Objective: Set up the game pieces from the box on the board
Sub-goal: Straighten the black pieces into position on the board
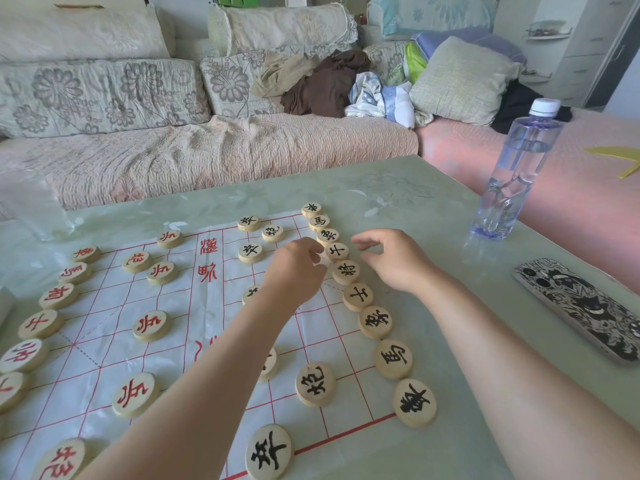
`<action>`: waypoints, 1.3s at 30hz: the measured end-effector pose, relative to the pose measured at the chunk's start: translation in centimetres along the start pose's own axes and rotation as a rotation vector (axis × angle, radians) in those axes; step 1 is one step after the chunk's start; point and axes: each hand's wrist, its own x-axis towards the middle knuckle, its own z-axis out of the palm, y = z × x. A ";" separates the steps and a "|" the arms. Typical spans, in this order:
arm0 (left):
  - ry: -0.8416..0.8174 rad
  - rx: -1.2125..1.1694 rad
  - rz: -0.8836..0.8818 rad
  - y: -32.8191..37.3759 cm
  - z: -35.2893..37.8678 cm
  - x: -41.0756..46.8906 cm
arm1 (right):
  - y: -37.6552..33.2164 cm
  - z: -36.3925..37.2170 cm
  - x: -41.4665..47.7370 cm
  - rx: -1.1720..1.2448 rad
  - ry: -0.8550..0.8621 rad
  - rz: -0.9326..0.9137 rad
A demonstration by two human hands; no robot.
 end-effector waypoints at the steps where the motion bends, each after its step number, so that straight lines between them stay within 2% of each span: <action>1: 0.001 0.021 -0.008 -0.1 -0.1 0.4 | -0.2 0.1 0.3 -0.010 0.001 -0.005; 7: -0.067 0.082 -0.029 0.0 0.2 2.1 | -1.2 1.1 1.9 0.018 -0.070 -0.005; 15: -0.063 -0.024 -0.020 0.1 0.5 2.8 | -1.5 0.7 3.1 -0.020 -0.123 0.064; 22: -0.059 -0.007 -0.039 0.1 0.6 3.0 | -1.2 1.1 3.5 0.015 -0.066 0.062; 26: -0.064 -0.080 -0.046 0.1 0.3 3.2 | -1.3 1.2 3.8 0.053 -0.085 0.103; 30: -0.049 -0.012 -0.050 -0.3 0.4 3.0 | -1.1 1.1 3.8 0.072 -0.077 0.079; 35: -0.050 -0.081 -0.018 -0.2 0.6 3.2 | -1.0 1.6 3.8 0.072 -0.090 0.099; 39: -0.025 -0.035 -0.030 -0.5 0.4 3.3 | -1.2 1.3 3.7 0.046 -0.093 0.070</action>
